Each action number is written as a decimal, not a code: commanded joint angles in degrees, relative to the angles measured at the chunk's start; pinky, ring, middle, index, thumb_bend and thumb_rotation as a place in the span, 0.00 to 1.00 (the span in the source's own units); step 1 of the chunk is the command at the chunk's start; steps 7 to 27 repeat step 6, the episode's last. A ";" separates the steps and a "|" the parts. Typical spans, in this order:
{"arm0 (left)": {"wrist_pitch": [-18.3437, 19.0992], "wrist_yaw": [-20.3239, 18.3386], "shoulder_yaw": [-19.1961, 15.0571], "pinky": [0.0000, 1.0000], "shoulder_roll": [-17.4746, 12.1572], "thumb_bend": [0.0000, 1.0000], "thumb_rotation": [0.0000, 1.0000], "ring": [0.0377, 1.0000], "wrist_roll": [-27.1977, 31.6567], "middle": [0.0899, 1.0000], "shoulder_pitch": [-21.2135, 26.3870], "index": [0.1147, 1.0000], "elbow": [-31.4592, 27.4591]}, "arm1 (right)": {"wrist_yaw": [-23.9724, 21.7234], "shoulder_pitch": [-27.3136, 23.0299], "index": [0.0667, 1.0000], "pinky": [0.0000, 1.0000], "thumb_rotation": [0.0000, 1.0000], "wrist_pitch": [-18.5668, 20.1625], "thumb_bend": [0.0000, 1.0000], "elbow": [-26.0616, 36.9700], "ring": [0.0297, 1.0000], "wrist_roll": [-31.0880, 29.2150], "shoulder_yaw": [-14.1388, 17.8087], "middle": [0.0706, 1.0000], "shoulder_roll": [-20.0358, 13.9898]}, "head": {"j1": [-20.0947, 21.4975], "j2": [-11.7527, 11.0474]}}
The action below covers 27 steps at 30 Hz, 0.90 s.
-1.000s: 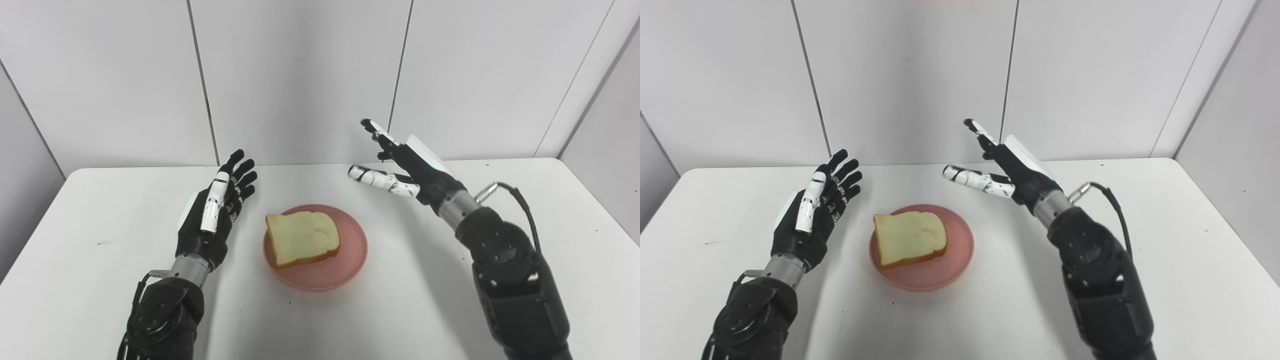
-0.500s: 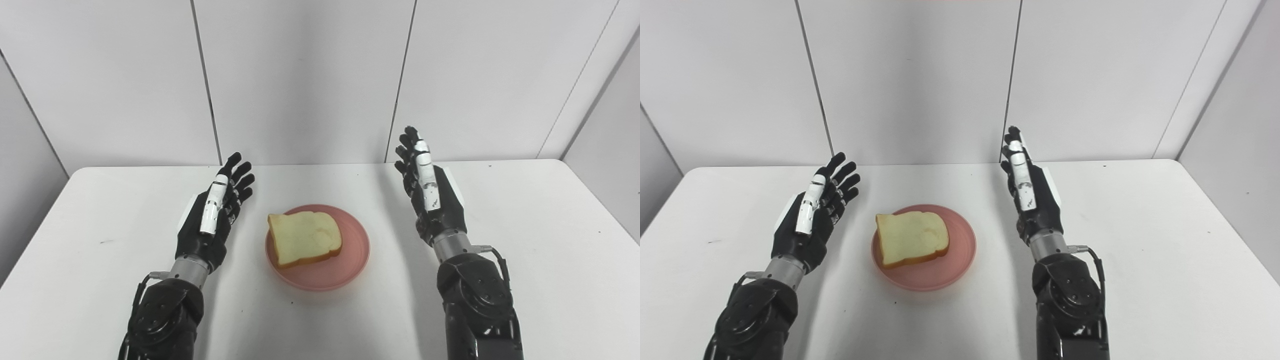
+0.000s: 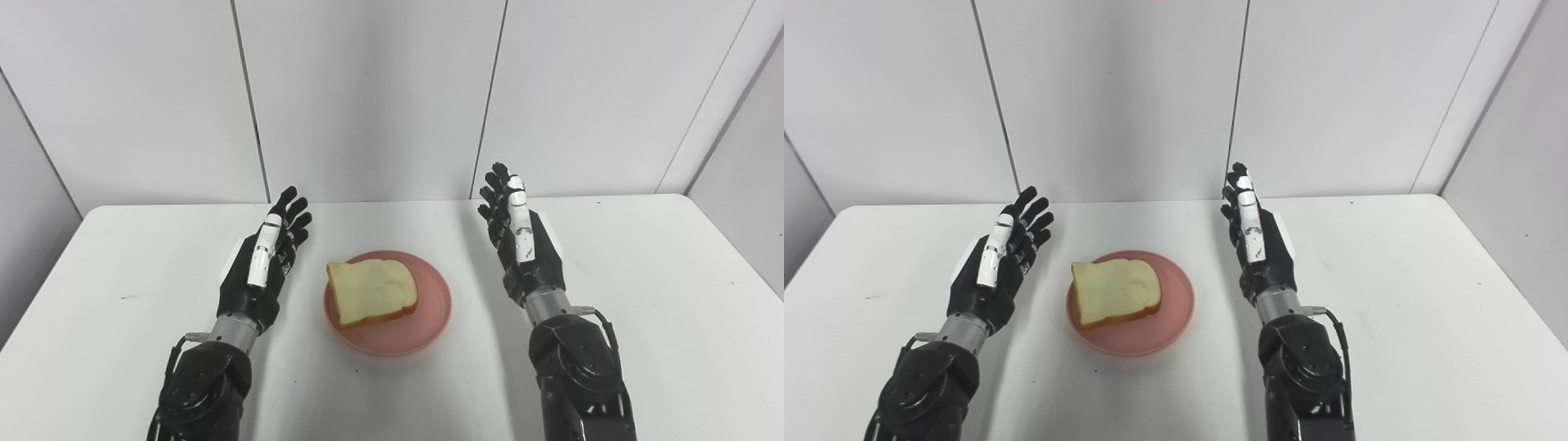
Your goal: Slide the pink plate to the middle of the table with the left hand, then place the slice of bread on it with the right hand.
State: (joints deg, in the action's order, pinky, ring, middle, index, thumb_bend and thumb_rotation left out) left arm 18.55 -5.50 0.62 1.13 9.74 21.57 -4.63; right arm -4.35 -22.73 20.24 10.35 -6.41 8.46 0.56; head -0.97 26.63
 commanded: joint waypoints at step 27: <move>-2.07 0.00 -0.41 0.97 -0.07 0.39 1.00 0.95 0.09 0.95 1.89 0.94 -1.87 | 0.76 -0.78 1.00 1.00 1.00 1.36 0.42 2.80 1.00 -1.79 -0.96 1.00 -0.51 | -0.20 0.20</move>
